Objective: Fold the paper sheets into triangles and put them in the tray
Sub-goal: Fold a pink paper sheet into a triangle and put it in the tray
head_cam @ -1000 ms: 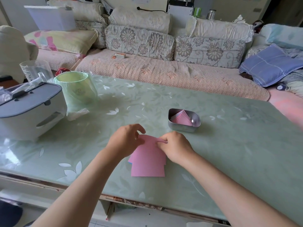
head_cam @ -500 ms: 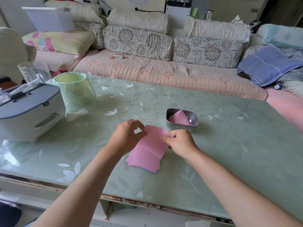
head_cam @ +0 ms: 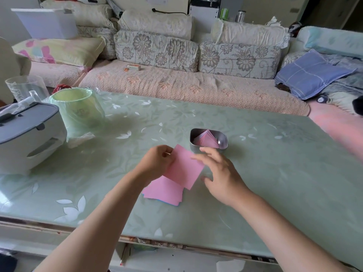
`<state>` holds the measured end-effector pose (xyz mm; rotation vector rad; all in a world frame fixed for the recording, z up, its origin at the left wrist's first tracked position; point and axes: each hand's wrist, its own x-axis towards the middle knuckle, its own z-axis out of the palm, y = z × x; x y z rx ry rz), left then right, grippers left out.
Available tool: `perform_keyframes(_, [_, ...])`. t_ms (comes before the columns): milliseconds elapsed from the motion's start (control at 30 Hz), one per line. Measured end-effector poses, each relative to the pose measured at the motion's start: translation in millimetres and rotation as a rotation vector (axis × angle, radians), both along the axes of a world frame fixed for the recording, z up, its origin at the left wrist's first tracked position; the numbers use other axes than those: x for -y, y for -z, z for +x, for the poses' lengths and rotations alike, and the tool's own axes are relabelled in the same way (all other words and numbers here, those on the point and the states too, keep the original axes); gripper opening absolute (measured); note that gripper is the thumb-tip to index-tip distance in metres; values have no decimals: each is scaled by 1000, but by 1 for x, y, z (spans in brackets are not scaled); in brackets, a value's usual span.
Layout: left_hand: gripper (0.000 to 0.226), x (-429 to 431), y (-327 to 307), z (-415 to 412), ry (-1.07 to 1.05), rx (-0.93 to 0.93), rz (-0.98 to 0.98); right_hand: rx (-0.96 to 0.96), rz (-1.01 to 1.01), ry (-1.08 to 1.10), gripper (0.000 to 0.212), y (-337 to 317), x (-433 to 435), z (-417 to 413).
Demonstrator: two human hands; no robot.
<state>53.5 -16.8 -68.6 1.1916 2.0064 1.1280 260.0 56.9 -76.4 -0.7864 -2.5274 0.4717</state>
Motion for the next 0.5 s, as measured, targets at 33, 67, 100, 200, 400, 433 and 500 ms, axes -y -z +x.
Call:
perform_keyframes(33, [13,-2,1,4,11,6,-9,-5,12,4,59,-1,-1,4])
perform_keyframes(67, [12,-4,2,7,22,9,-17,-18,16,6,48,-2,-2,9])
perform_keyframes(100, [12,-6,3,11,33,10,-27,-27,16,7,40,-4,-4,13])
perform_keyframes(200, [8,-12,4,21,73,31,-54,-32,32,7,23,-7,-9,24])
perform_keyframes(400, [10,-24,4,45,133,78,-38,-20,-192,116,11,-6,-22,37])
perform_keyframes(433, [12,-26,4,49,141,91,-32,-20,-251,137,12,-6,-26,40])
perform_keyframes(500, [12,-31,3,56,163,140,-19,-53,-350,165,14,-5,-33,44])
